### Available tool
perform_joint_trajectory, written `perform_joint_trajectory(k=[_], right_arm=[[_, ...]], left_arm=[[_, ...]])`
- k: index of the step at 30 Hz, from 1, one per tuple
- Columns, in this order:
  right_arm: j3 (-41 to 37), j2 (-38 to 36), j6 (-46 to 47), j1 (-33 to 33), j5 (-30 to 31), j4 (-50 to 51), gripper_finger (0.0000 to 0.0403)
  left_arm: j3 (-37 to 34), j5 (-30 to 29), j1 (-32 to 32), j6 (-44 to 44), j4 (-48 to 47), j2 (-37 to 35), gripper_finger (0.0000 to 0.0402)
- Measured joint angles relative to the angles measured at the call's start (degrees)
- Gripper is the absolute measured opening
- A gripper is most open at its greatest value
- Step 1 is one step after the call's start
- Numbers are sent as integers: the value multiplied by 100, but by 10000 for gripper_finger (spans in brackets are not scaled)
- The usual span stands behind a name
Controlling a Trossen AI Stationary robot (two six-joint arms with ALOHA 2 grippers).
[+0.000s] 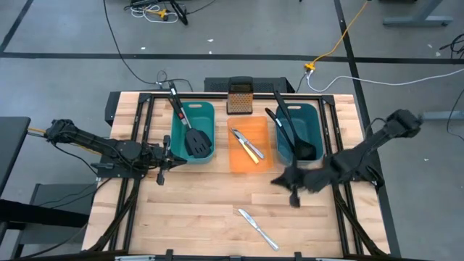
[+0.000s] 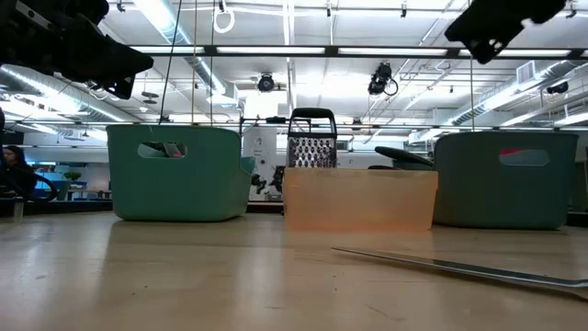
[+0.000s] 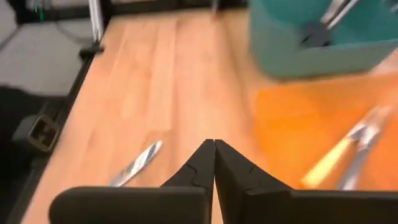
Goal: Pick & Place Kitchen Items
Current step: Put the silver table knife into the orange bin
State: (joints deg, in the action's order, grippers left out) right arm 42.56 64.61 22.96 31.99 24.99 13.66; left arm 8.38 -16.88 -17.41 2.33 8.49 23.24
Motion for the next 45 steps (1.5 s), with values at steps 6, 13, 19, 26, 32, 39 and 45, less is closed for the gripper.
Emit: perform_joint_trajectory(k=[6, 13, 19, 26, 32, 39, 45], right_arm=[[1119, 1622, 735, 471, -655, 402, 7], [1469, 2995, 1253, 782, -2029, -453, 12], [1472, 3689, 1472, 864, -2215, -1409, 5], [1483, 4127, 1767, 896, -2256, -1612, 6], [1480, 4319, 1934, 1007, -2414, -1613, 6], [1480, 4362, 2169, 1107, -2376, -1774, 6], [1480, 4546, 2609, 1160, -2226, -1768, 6]], left_arm=[[0, 0, 0, -3, 0, -1, 20], [0, -2, 1, -27, 0, -2, 20], [0, -2, 0, -24, 0, -2, 20], [0, -2, 2, -24, 0, 0, 20], [0, -14, 2, -22, -4, -2, 20], [0, -22, 0, -59, -4, 0, 20], [0, -24, 2, -72, -5, -1, 20]])
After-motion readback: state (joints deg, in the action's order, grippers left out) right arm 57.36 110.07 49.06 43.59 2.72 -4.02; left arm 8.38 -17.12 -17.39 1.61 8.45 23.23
